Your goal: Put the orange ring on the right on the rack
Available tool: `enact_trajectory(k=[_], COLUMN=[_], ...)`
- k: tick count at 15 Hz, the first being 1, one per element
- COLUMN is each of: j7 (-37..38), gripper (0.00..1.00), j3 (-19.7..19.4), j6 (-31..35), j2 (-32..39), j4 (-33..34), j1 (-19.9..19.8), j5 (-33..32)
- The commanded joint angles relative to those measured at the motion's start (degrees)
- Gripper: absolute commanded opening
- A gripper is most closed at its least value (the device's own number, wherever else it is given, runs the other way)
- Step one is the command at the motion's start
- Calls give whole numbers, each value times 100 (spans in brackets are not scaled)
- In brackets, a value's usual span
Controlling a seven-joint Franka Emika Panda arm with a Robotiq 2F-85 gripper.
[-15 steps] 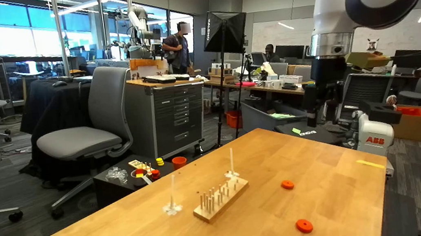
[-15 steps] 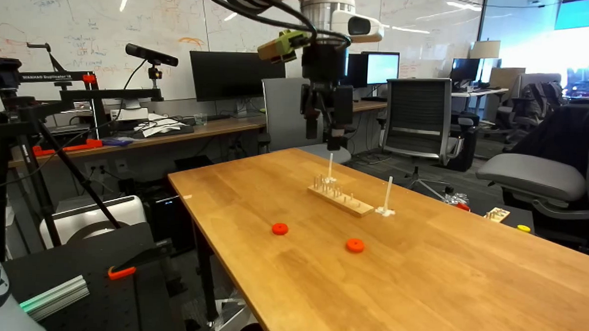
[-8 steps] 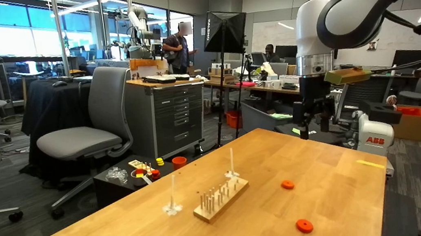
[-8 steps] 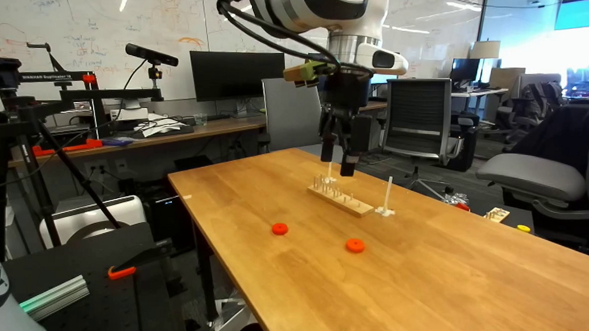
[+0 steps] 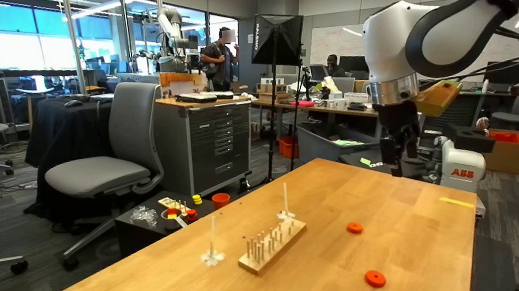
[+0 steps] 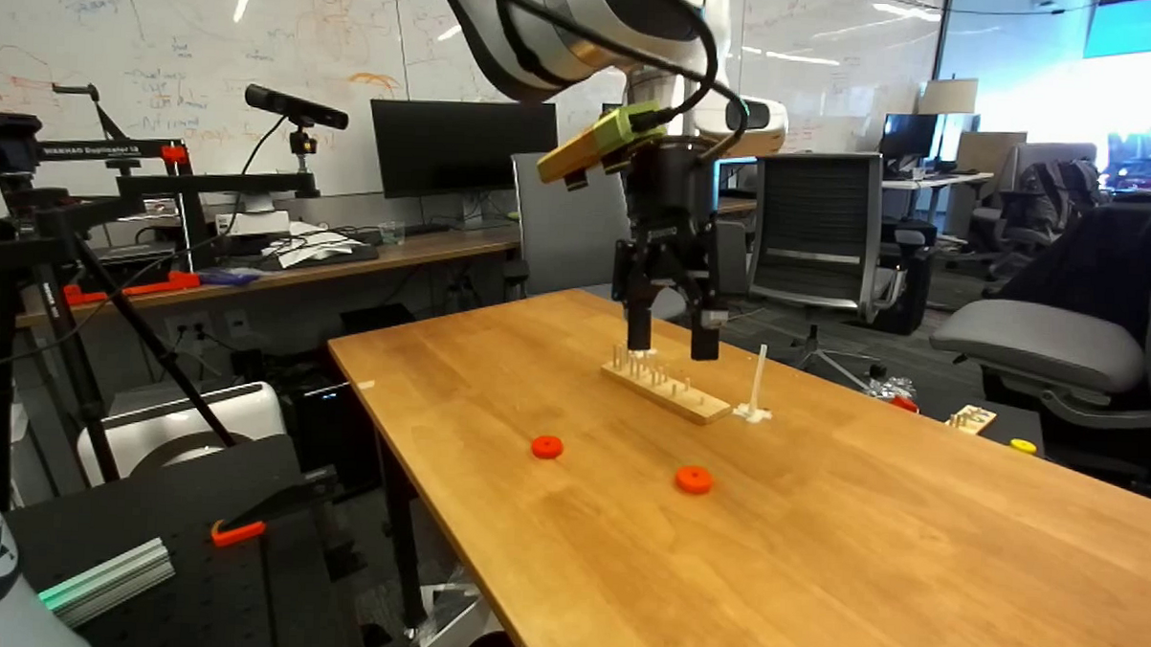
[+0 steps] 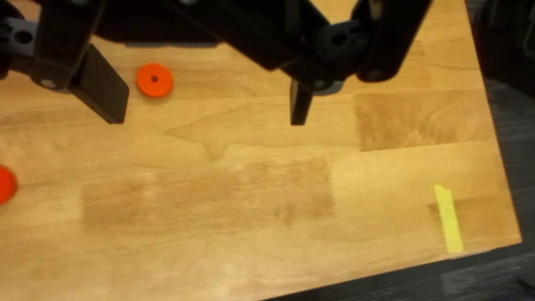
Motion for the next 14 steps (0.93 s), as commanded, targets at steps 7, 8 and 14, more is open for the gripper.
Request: enact_trajectory(k=[7, 8, 14], j7=[-142, -157, -1340], gripper=[100, 100, 100], j3=[-37, -22, 188], j6=[208, 328, 1568], j2=[-278, -334, -278], j4=[-314, -383, -733], j1=[168, 186, 126], j5=[-1133, -1370, -813])
